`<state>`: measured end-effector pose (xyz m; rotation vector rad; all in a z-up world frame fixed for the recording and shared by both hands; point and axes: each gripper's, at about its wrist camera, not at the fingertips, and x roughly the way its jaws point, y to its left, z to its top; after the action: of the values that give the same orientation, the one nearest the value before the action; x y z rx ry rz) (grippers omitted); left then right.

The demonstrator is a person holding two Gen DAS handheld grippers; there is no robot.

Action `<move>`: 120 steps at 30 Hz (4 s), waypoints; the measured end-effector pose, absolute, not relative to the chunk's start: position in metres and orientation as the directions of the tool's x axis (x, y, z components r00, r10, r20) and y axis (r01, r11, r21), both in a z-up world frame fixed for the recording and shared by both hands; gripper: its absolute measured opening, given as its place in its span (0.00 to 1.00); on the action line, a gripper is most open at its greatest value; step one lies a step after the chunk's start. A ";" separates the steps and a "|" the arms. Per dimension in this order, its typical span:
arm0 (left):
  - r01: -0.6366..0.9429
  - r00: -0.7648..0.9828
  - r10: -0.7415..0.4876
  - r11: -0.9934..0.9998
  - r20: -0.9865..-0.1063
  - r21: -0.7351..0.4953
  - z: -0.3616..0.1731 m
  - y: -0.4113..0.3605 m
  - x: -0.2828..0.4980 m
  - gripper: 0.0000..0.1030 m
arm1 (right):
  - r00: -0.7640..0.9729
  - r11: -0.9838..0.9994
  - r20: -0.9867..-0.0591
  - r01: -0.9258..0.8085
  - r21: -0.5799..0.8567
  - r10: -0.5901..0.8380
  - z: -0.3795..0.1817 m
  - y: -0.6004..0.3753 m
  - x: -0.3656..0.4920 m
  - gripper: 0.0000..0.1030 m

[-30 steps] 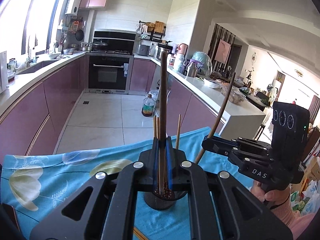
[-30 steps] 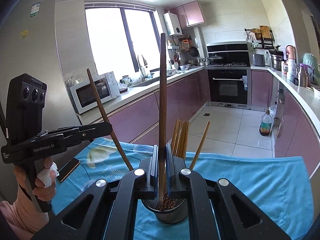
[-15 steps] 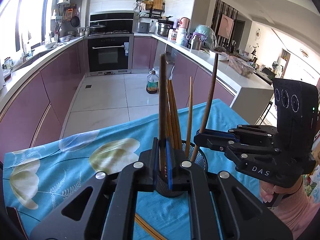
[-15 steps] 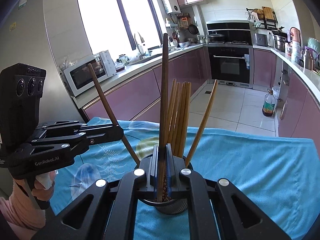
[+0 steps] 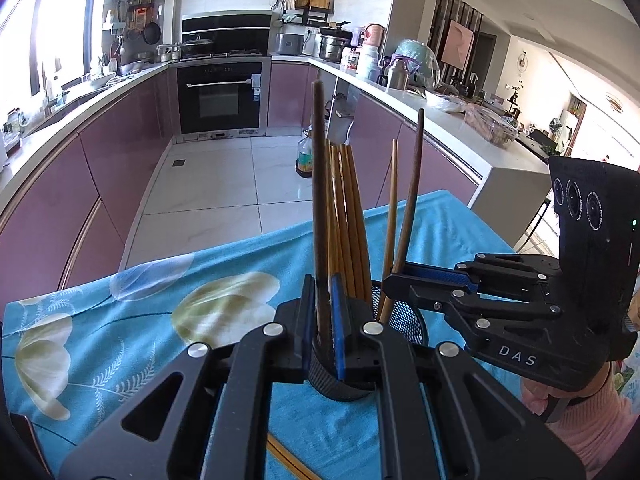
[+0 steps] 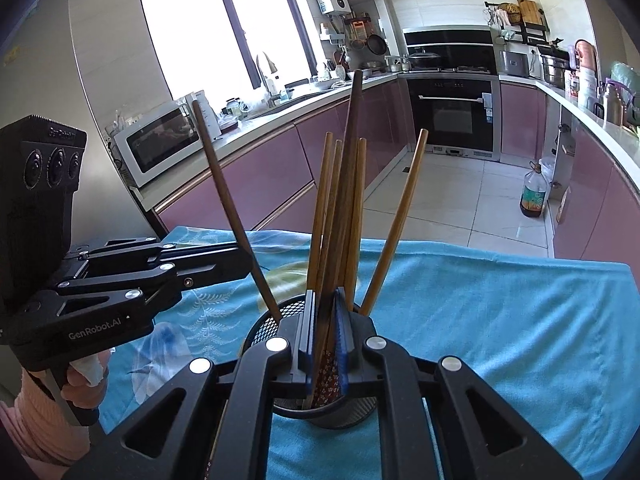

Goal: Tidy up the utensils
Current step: 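Lower both chopsticks into the mesh cup and open both tools, then withdraw both open tools from the cup toward the last two chopsticks, then close the left tool on one chopstick while the right tool grasps the other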

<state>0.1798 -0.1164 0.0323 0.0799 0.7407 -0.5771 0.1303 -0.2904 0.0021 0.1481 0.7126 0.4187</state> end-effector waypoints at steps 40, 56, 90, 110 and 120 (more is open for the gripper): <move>0.255 0.683 -0.278 0.957 -0.675 -0.136 -0.042 0.003 0.091 0.57 | 0.438 0.833 -0.751 -0.488 0.263 0.494 -0.080 -0.205 0.058 0.34; 0.245 0.655 -0.264 0.961 -0.708 -0.132 -0.065 -0.002 0.081 0.58 | 0.440 0.853 -0.781 -0.474 0.218 0.444 -0.092 -0.191 0.047 0.34; 0.357 0.551 -0.272 0.931 -0.789 -0.072 -0.106 -0.047 0.089 0.56 | 0.464 0.884 -0.780 -0.403 0.237 0.420 -0.096 -0.209 0.059 0.28; 0.400 0.510 -0.325 0.909 -0.796 -0.115 -0.105 -0.044 0.073 0.13 | 0.467 0.884 -0.784 -0.414 0.216 0.410 -0.096 -0.208 0.059 0.29; 0.370 0.527 -0.301 0.923 -0.795 -0.105 -0.102 -0.034 0.077 0.24 | 0.473 0.884 -0.788 -0.432 0.182 0.394 -0.096 -0.195 0.065 0.29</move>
<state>0.0772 -0.0344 -0.1022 0.0800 0.9333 -0.4015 0.0654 -0.1953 -0.0959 -0.0440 0.9522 0.5050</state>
